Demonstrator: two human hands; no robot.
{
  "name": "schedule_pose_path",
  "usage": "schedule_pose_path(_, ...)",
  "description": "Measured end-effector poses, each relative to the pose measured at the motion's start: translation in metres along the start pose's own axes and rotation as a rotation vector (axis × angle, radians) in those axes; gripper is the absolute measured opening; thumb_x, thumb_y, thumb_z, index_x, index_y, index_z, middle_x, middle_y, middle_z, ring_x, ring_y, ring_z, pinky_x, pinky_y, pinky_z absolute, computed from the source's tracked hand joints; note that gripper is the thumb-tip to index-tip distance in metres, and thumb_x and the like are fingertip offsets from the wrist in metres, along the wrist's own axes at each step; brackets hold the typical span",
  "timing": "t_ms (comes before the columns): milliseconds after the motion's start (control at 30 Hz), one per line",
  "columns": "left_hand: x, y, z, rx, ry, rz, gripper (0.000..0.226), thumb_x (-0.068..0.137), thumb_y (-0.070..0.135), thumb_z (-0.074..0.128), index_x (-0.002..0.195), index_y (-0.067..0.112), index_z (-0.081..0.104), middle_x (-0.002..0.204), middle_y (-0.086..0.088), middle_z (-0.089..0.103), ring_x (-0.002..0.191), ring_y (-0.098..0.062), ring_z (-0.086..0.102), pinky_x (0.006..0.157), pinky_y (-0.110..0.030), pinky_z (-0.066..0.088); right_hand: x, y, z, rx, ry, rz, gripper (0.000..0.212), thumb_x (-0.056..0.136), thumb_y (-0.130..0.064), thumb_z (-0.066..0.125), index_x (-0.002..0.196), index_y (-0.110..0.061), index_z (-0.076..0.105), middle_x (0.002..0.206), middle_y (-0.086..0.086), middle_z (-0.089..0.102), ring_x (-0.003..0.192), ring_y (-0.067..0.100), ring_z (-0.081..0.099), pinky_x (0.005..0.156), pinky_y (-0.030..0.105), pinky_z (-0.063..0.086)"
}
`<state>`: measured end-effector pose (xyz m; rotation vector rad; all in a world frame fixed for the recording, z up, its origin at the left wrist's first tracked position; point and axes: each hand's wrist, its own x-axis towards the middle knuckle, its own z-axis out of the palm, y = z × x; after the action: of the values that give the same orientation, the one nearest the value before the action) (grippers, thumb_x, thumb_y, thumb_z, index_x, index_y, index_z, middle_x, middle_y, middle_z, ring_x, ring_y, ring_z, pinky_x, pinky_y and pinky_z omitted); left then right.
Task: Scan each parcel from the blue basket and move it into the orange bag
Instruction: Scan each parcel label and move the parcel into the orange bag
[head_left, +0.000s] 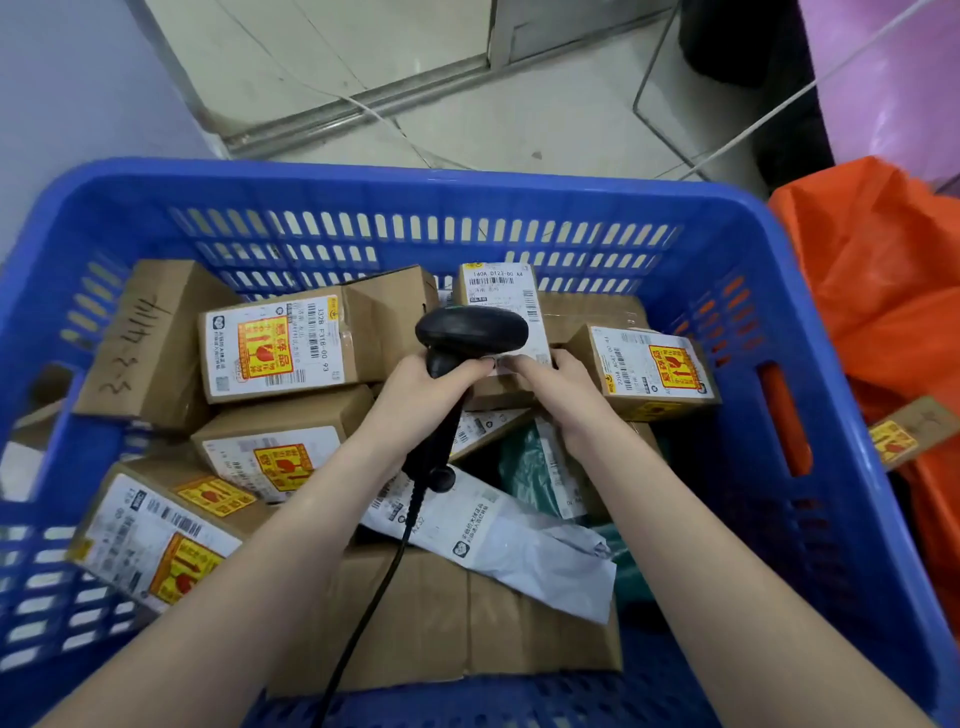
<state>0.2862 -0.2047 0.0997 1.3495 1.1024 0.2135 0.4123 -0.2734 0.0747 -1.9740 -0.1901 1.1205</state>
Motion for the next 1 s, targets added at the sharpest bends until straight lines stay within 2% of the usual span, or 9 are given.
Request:
schedule_pose_path(67,-0.001,0.001,0.002,0.009,-0.003,0.003,0.022,0.086,0.031,0.067,0.07,0.016,0.061,0.061,0.001,0.052,0.06,-0.011,0.049,0.056,-0.021,0.036,0.002,-0.001,0.0,0.019,-0.004,0.002,0.052,0.083,-0.035,0.069,0.125,-0.015,0.044,0.117,0.002,0.061,0.106,0.017,0.059,0.091,0.034,0.049)
schedule_pose_path(167,-0.005,0.005,-0.001,0.01,0.004,0.015,0.024,0.086,0.032,0.067,0.076,0.012,0.061,0.065,-0.003,0.047,0.059,-0.011,0.045,0.053,-0.019,0.034,-0.002,-0.008,-0.003,0.037,0.017,-0.021,0.049,0.083,-0.03,0.07,0.119,-0.016,0.039,0.103,0.002,0.06,0.091,0.014,0.06,0.072,0.028,0.048)
schedule_pose_path(300,-0.018,0.019,-0.008,-0.028,0.033,0.067,0.033,0.085,0.033,0.068,0.096,0.001,0.066,0.078,-0.009,0.053,0.071,-0.017,0.051,0.065,-0.028,0.038,-0.013,-0.022,-0.015,0.086,-0.015,-0.023,0.072,0.068,-0.029,0.083,0.122,-0.017,0.037,0.111,0.008,0.062,0.098,0.024,0.065,0.088,0.045,0.054)
schedule_pose_path(433,-0.037,0.042,-0.013,-0.057,0.081,0.125,0.016,0.086,0.03,0.068,0.088,0.015,0.064,0.083,-0.005,0.063,0.07,-0.014,0.059,0.062,-0.021,0.049,-0.042,-0.042,-0.031,0.067,-0.113,-0.048,0.098,0.059,-0.019,0.088,0.138,-0.018,0.028,0.114,0.004,0.062,0.096,0.023,0.066,0.087,0.045,0.055)
schedule_pose_path(533,-0.055,0.059,-0.017,-0.1,0.116,0.162,0.021,0.083,0.033,0.07,0.096,0.018,0.063,0.095,-0.005,0.07,0.088,-0.017,0.066,0.082,-0.029,0.055,-0.066,-0.053,-0.042,0.067,-0.148,-0.112,0.086,0.066,-0.005,0.083,0.135,-0.013,0.033,0.112,0.0,0.063,0.09,0.016,0.064,0.072,0.034,0.054)
schedule_pose_path(667,-0.091,0.086,-0.02,-0.115,0.117,0.245,0.01,0.086,0.028,0.068,0.084,0.024,0.06,0.085,0.005,0.066,0.077,-0.003,0.059,0.06,-0.009,0.046,-0.098,-0.067,-0.055,0.158,-0.17,-0.193,0.086,0.064,-0.023,0.086,0.136,-0.015,0.038,0.118,0.002,0.067,0.099,0.019,0.067,0.077,0.036,0.055)
schedule_pose_path(767,-0.119,0.098,-0.021,-0.1,0.107,0.296,0.015,0.087,0.028,0.067,0.078,0.028,0.055,0.083,0.01,0.063,0.077,0.0,0.057,0.065,-0.013,0.043,-0.127,-0.077,-0.066,0.191,-0.138,-0.265,0.086,0.059,-0.037,0.084,0.133,-0.017,0.044,0.115,0.0,0.069,0.097,0.016,0.069,0.077,0.036,0.057)
schedule_pose_path(900,-0.148,0.105,-0.018,-0.058,0.098,0.337,0.011,0.086,0.031,0.068,0.081,0.027,0.058,0.09,0.001,0.068,0.084,-0.009,0.062,0.077,-0.022,0.046,-0.166,-0.084,-0.076,0.192,-0.075,-0.341,0.072,0.067,-0.023,0.082,0.125,-0.013,0.041,0.108,0.001,0.068,0.095,0.018,0.069,0.088,0.04,0.056)
schedule_pose_path(1000,-0.165,0.109,-0.015,-0.086,0.146,0.376,0.009,0.087,0.031,0.066,0.083,0.024,0.061,0.083,0.005,0.067,0.076,-0.003,0.06,0.067,-0.018,0.044,-0.191,-0.082,-0.081,0.189,-0.022,-0.397,0.061,0.076,-0.015,0.077,0.122,-0.015,0.037,0.106,-0.002,0.063,0.096,0.016,0.065,0.084,0.037,0.055)
